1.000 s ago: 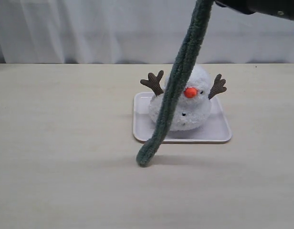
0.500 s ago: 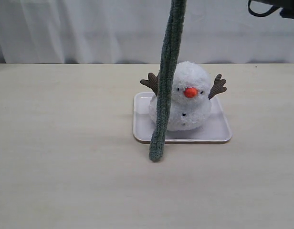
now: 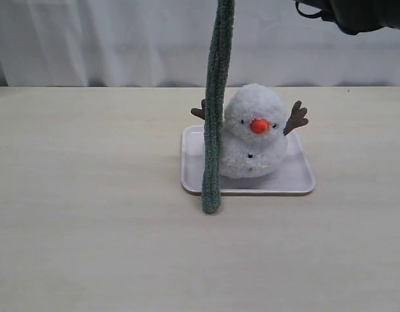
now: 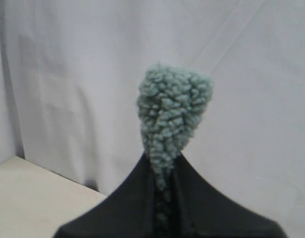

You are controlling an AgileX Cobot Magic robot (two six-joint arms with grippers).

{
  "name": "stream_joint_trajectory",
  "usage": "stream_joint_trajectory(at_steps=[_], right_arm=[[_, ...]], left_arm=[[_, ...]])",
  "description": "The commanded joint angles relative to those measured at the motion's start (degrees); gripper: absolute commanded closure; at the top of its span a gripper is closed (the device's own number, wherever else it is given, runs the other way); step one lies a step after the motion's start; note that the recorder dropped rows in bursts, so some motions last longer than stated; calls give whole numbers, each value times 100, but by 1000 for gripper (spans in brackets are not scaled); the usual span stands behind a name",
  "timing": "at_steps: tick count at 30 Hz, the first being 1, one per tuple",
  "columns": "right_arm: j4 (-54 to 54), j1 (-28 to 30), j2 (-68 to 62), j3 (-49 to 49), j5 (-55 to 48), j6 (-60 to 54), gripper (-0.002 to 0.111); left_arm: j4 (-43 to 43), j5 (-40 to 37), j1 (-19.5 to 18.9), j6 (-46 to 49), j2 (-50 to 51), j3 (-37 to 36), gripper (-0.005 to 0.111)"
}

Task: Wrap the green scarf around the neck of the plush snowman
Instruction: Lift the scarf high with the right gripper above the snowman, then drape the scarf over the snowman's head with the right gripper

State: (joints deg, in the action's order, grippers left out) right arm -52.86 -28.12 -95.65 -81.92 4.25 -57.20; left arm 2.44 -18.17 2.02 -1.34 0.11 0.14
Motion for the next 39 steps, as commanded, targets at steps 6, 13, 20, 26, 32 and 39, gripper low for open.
stream_joint_trajectory(at_steps=[6,13,20,26,32,39], right_arm=[[28,14,-162,-47,981,-860,104],[-38,211,-392,-47,1328,-1053,104],[-41,554,-687,96,1303,-1053,104],[-386,885,-940,107,720,-1073,104],[-362,1186,-1041,299,332,-1139,104],[-362,1330,-1041,734,276,-1335,104]], left_arm=[[2,52,-3,-22,-11,-14,107],[-9,52,-3,-28,-11,-14,107],[-9,52,-3,-28,-11,-14,107],[-9,52,-3,-28,-11,-14,107],[-9,52,-3,-28,-11,-14,107],[-9,52,-3,-28,-11,-14,107]])
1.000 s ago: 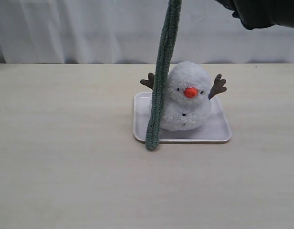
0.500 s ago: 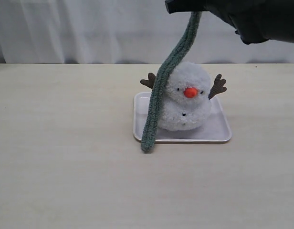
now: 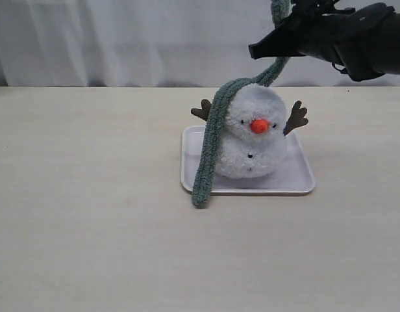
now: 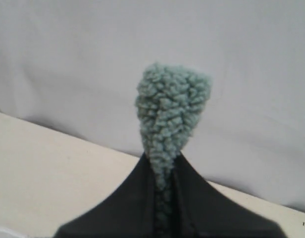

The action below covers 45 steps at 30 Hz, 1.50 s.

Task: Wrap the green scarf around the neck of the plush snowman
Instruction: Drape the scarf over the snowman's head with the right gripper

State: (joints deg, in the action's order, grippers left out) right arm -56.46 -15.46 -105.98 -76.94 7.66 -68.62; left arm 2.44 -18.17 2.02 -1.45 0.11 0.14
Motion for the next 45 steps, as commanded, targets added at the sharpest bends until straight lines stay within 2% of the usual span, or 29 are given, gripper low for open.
stream_joint_trajectory(at_steps=[1,21,39,41,45], right_arm=[[-1,65,-8,307,-65,-208,104],[-1,77,773,1791,33,-1024,104],[-1,77,862,2176,-175,-1495,104],[-1,77,916,2176,-190,-1495,103],[-1,77,1093,2176,-500,-1477,93]], left_arm=[[-9,52,-3,-17,-11,-14,107],[-9,52,-3,-17,-11,-14,107],[-9,52,-3,-17,-11,-14,107],[-9,52,-3,-17,-11,-14,107],[-9,52,-3,-17,-11,-14,107]])
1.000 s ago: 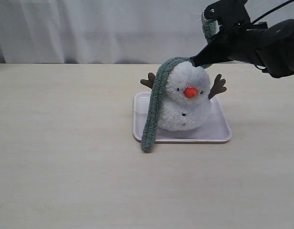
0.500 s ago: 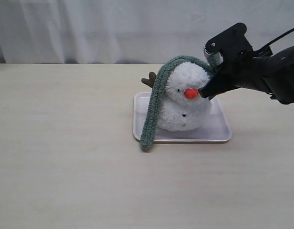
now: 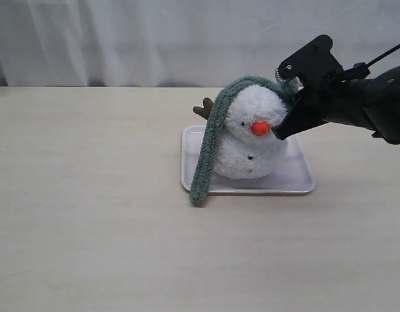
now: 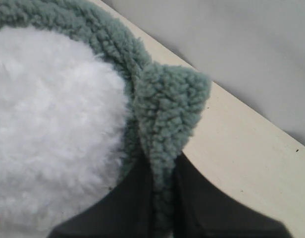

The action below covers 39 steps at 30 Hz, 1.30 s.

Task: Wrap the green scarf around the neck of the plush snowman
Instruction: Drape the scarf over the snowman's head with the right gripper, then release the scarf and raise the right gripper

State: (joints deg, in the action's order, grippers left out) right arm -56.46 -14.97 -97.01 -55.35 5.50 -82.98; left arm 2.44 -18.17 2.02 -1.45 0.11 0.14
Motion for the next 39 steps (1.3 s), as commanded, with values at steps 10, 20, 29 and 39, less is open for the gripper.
stream_joint_trajectory(at_steps=[10,20,29,39], right_arm=[[352,27,181,258,-688,-41,65],[701,27,358,581,-895,-176,41],[940,15,455,581,-1828,-176,33],[940,26,1874,581,-1543,1829,34]], left_arm=[[-9,52,-3,-17,-11,-14,107],[-9,52,-3,-17,-11,-14,107],[-9,52,-3,-17,-11,-14,107],[-9,52,-3,-17,-11,-14,107]])
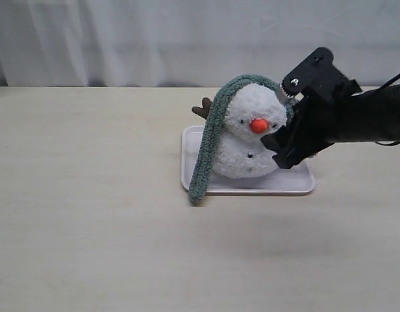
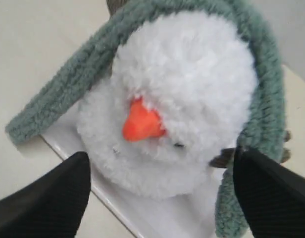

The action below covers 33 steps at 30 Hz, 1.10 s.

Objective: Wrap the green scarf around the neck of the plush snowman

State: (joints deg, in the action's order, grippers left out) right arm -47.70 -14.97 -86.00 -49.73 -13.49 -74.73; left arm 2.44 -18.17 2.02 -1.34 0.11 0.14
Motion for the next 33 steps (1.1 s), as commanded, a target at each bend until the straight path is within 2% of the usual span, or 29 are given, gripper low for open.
stream_joint_trajectory(at_steps=[1,5,6,8,10,11,13,16,21,26,33], right_arm=[[64,26,969,19,448,1468,34],[64,26,1877,19,338,2186,34],[64,26,2097,19,-72,2726,34],[511,26,2183,-96,-792,4005,42],[2717,26,1917,-469,-1880,5543,57],[4290,26,1668,-791,-2601,6759,58],[5670,26,1192,-1213,-3578,7624,51],[5929,26,797,-1382,-3564,7549,46],[6020,155,-113,-1423,-3301,7525,46],[5639,364,-765,-1423,-2252,6985,46],[5564,364,-1470,-1423,-746,6890,46]], left_arm=[[-9,52,-3,-28,-11,-14,107],[-9,52,-3,-28,-11,-14,107],[-9,52,-3,-28,-11,-14,107],[-9,52,-3,-28,-11,-14,107],[-9,52,-3,-28,-11,-14,107],[-9,52,-3,-28,-11,-14,107],[-9,52,-3,-28,-11,-14,107],[-9,52,-3,-28,-11,-14,107],[-9,52,-3,-28,-11,-14,107],[-9,52,-3,-28,-11,-14,107],[-9,52,-3,-28,-11,-14,107]])
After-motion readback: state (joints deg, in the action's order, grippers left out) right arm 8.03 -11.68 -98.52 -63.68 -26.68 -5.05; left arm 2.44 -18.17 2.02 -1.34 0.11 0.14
